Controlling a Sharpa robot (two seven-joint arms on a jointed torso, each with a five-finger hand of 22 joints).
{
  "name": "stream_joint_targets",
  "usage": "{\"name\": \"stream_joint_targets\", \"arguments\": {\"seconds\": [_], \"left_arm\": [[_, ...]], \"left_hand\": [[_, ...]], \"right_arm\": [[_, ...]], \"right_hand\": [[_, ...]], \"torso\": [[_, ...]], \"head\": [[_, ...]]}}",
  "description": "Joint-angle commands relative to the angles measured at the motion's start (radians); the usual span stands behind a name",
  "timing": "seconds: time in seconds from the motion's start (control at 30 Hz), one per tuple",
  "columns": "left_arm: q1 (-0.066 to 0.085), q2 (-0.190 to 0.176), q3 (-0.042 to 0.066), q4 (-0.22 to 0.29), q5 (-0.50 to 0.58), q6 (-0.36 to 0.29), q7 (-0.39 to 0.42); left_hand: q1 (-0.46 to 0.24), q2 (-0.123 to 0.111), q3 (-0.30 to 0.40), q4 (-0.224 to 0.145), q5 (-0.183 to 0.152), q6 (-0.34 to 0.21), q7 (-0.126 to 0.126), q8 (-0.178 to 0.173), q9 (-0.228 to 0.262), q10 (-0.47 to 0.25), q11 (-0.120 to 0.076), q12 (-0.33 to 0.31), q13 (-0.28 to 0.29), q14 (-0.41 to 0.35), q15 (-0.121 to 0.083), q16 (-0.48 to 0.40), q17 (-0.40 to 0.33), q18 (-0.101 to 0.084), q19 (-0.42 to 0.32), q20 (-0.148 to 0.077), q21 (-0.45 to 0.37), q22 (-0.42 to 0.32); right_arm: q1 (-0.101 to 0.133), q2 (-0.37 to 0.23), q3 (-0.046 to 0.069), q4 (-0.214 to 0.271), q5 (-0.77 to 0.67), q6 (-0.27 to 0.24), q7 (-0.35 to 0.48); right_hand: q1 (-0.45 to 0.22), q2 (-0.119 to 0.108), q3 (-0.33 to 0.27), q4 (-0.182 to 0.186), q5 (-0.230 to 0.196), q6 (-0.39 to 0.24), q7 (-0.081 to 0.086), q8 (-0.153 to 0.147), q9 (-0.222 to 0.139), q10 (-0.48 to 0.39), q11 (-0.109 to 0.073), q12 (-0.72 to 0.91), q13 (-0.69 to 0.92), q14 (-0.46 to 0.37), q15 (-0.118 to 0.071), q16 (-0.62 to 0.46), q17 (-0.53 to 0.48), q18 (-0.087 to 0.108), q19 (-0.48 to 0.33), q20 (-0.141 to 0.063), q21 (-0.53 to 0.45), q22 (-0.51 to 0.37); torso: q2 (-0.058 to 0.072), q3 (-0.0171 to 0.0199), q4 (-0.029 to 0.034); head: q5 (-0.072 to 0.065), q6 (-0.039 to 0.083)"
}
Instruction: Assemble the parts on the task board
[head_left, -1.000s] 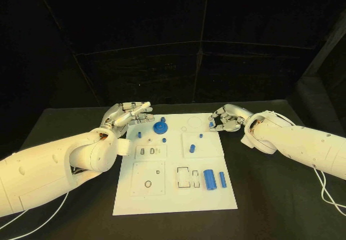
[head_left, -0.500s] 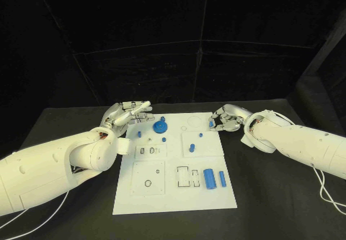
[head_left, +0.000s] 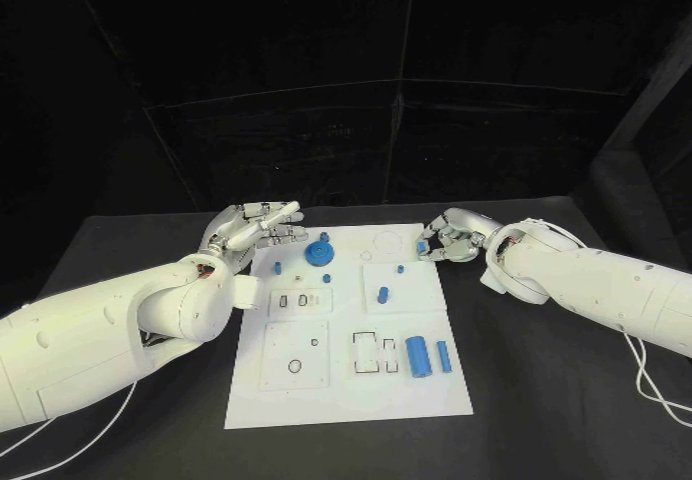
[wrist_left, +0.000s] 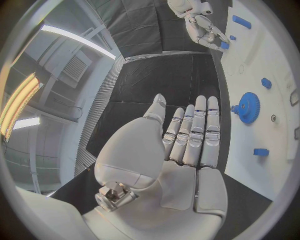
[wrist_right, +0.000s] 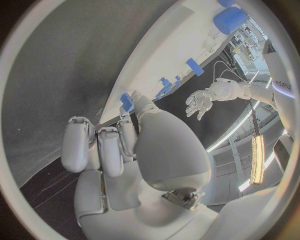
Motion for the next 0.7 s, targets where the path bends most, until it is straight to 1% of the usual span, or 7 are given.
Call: {"name": "stream_joint_targets", "arguments": {"seconds": [0.03,0.27,0.33,0.47,0.6,0.7], "left_arm": [[0.001,0.001,0.001,0.0,-0.005,0.014,0.005],[0.001,0.001,0.001,0.0,-0.005,0.017,0.004],[0.001,0.001,0.001,-0.001,-0.005,0.017,0.004],[0.001,0.001,0.001,-0.001,-0.005,0.017,0.005],[0.001,0.002,0.001,-0.002,-0.005,0.016,0.005],[0.001,0.002,0.001,-0.002,-0.005,0.015,0.006]], "left_hand": [[0.001,0.006,0.0,-0.008,0.005,-0.007,0.003,-0.005,-0.001,-0.004,-0.001,-0.006,-0.001,-0.004,0.002,-0.005,0.002,0.012,0.004,0.0,-0.004,-0.001],[0.001,0.006,0.0,-0.008,0.005,-0.007,0.003,-0.005,-0.001,-0.004,-0.001,-0.006,-0.001,-0.004,0.002,-0.005,0.002,0.012,0.004,0.0,-0.004,-0.001],[0.001,0.006,0.0,-0.008,0.005,-0.007,0.003,-0.005,-0.001,-0.004,-0.001,-0.006,-0.001,-0.004,0.002,-0.005,0.002,0.012,0.004,0.0,-0.004,-0.001],[0.001,0.006,0.0,-0.008,0.005,-0.007,0.003,-0.005,-0.001,-0.004,-0.001,-0.006,-0.001,-0.004,0.002,-0.005,0.002,0.012,0.004,0.0,-0.004,-0.001],[0.003,0.006,0.001,-0.011,0.005,-0.007,0.003,-0.005,-0.001,-0.004,-0.001,-0.006,-0.001,-0.004,0.002,-0.006,0.002,0.012,0.005,0.0,-0.005,-0.001],[0.004,0.006,0.002,-0.012,0.005,-0.007,0.003,-0.005,0.0,-0.004,-0.001,-0.006,-0.001,-0.004,0.002,-0.007,0.003,0.012,0.005,0.0,-0.006,-0.001]], "right_arm": [[0.002,0.003,0.0,0.001,-0.01,0.01,-0.003],[0.001,0.007,0.0,0.001,-0.02,0.004,-0.016],[0.001,0.009,0.0,0.0,-0.026,-0.005,-0.023],[0.001,0.01,0.0,0.001,-0.033,-0.03,-0.037],[0.001,0.009,0.0,0.004,-0.038,-0.061,-0.046],[0.001,0.006,0.001,0.01,-0.04,-0.084,-0.051]], "right_hand": [[0.0,0.01,0.009,-0.001,-0.005,0.013,-0.002,0.006,0.002,0.008,0.0,0.006,0.036,0.084,-0.009,0.007,0.173,-0.005,0.007,-0.004,0.004,0.002],[-0.003,0.013,0.011,0.0,-0.009,0.023,-0.005,0.009,0.002,0.009,-0.002,0.007,0.038,0.084,-0.011,0.008,0.175,-0.005,0.007,-0.005,0.005,0.002],[-0.004,0.019,0.015,0.001,-0.011,0.033,-0.009,0.013,0.003,0.01,-0.005,0.009,0.039,0.085,-0.013,0.008,0.175,-0.006,0.008,-0.007,0.005,0.003],[-0.008,0.036,0.025,0.005,-0.009,0.055,-0.018,0.023,0.005,0.013,-0.013,0.011,0.042,0.085,-0.018,0.008,0.176,-0.005,0.007,-0.011,0.004,0.001],[-0.006,0.043,0.032,0.003,-0.009,0.068,-0.024,0.029,0.006,0.015,-0.018,0.013,0.044,0.085,-0.023,0.009,0.177,-0.005,0.008,-0.016,0.005,0.003],[-0.003,0.046,0.038,0.0,-0.011,0.072,-0.027,0.031,0.006,0.016,-0.021,0.013,0.045,0.085,-0.025,0.009,0.178,-0.005,0.008,-0.018,0.006,0.003]], "torso": [[0.0,0.0002,-0.0002],[0.0,0.0002,0.0],[0.0,0.0004,0.0002],[0.0,0.0,0.0004],[0.0,0.0005,0.0008],[0.0,0.0004,0.0016]], "head": [[-0.001,0.0],[-0.001,-0.002],[-0.001,-0.002],[-0.002,-0.003],[-0.003,-0.003],[-0.004,-0.001]]}}
